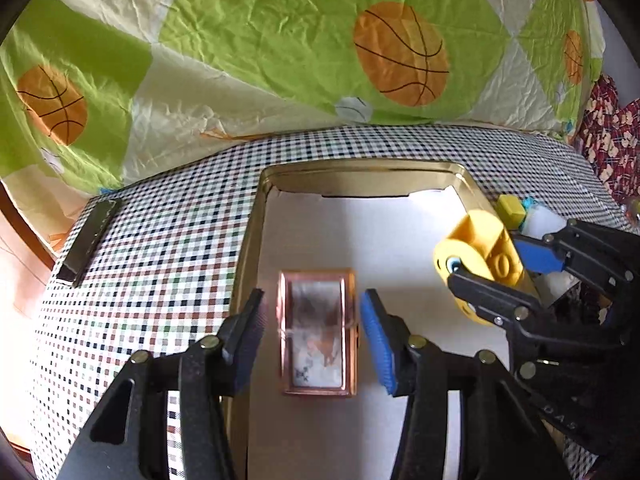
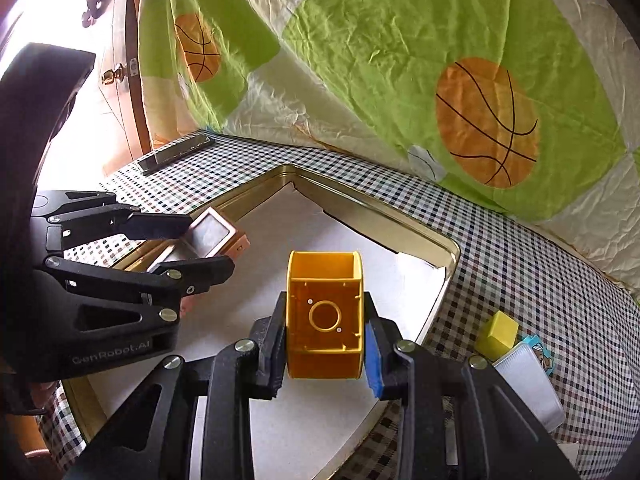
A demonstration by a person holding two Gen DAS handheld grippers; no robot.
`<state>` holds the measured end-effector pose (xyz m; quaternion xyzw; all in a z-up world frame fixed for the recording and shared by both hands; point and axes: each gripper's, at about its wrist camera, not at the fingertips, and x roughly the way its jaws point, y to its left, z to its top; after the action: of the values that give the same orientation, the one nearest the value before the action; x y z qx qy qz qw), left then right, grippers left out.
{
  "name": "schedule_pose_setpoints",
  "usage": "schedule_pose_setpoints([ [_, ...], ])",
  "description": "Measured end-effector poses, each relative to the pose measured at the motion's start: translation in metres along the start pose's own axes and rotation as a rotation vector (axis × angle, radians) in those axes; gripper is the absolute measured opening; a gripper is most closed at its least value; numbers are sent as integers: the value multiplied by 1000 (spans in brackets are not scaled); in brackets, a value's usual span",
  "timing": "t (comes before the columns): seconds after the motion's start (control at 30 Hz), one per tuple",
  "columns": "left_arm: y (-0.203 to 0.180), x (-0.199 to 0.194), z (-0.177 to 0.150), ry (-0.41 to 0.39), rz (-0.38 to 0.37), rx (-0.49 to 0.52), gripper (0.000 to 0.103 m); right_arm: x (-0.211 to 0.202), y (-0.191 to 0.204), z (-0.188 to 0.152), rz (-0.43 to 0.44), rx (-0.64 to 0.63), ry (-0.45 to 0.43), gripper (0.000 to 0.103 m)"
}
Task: Organize rigid objects
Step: 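Lower the frame and the yellow block into the tin and open both tools, then grasp the white Oriental Club box with the right tool while the left grasps the black ribbed brush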
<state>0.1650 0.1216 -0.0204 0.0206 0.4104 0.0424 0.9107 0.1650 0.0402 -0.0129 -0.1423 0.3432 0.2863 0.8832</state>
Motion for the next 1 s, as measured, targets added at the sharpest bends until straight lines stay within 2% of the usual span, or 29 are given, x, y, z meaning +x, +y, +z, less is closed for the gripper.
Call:
schedule_pose_setpoints([
  [0.03,0,-2,0,-13,2,-1,62,-3,0,-1,-5,6,-10,49],
  [0.1,1,-11,-2,-44,1,-13,67,-13,-2,-5,4,19,-44,57],
  [0.23,-5,-44,-16,-170,-19,-47,79,-45,-13,-22,-9,26,-116,58],
  [0.3,-13,-60,-27,-239,-35,-59,92,-64,-26,-37,-38,36,-157,59],
  [0.37,-26,-72,-42,-293,-63,-65,97,-83,-40,-55,-62,64,-188,62],
  [0.53,-78,-81,-59,-335,-143,1,97,-124,-99,-101,-180,201,-217,66],
  [0.63,-109,-78,-60,-328,-179,48,97,-139,-131,-124,-255,275,-217,67],
  [0.87,-164,-67,-57,-293,-236,104,97,-136,-167,-148,-293,359,-158,68],
  [0.93,-177,-61,-53,-274,-243,129,92,-134,-171,-149,-276,373,-148,68],
  [1.0,-186,-55,-51,-255,-252,144,80,-129,-172,-148,-290,358,-125,68],
])
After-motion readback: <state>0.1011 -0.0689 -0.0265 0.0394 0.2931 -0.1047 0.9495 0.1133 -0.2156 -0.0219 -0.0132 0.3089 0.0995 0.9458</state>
